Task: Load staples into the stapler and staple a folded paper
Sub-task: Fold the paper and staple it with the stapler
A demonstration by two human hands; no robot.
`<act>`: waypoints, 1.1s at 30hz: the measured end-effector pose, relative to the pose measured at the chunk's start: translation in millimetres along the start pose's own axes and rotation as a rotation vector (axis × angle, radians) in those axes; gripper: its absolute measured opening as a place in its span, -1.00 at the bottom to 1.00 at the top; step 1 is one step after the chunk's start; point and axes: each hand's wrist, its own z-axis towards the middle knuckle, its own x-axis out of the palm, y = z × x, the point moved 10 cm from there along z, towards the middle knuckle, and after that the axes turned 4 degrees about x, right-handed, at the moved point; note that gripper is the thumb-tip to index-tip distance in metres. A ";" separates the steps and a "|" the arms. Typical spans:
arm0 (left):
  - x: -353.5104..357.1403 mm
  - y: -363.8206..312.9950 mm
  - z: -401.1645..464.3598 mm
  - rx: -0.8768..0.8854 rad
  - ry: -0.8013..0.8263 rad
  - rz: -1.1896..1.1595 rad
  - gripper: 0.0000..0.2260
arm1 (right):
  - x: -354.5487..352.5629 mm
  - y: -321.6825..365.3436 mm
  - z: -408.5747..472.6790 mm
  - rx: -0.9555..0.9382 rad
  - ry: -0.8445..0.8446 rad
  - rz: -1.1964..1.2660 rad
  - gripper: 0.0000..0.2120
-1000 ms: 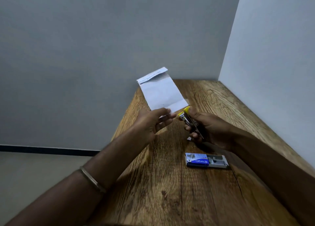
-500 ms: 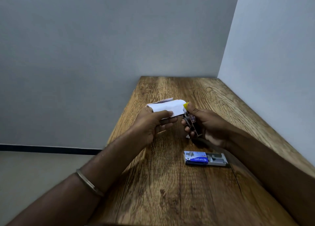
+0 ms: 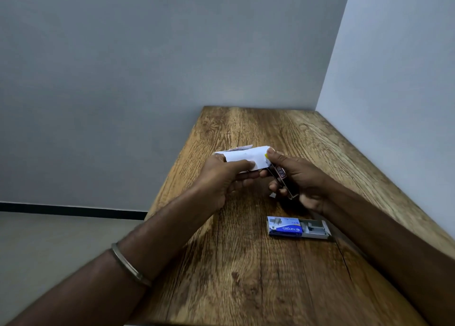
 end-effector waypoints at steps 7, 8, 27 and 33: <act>-5.6 2.0 1.7 -0.017 -0.050 -0.017 -0.72 | -0.4 -0.7 0.4 0.024 -0.018 0.027 -0.42; -5.4 2.4 2.0 -0.015 -0.048 -0.019 -0.73 | -0.5 -0.7 -0.1 0.025 -0.020 0.027 -0.43; -8.3 2.3 1.2 -0.019 -0.077 -0.033 -0.75 | 13.9 3.8 -9.9 0.036 0.108 0.016 -0.62; -13.4 5.2 1.8 -0.045 -0.106 -0.028 -0.78 | 16.8 1.2 -12.0 0.045 0.154 0.023 -0.61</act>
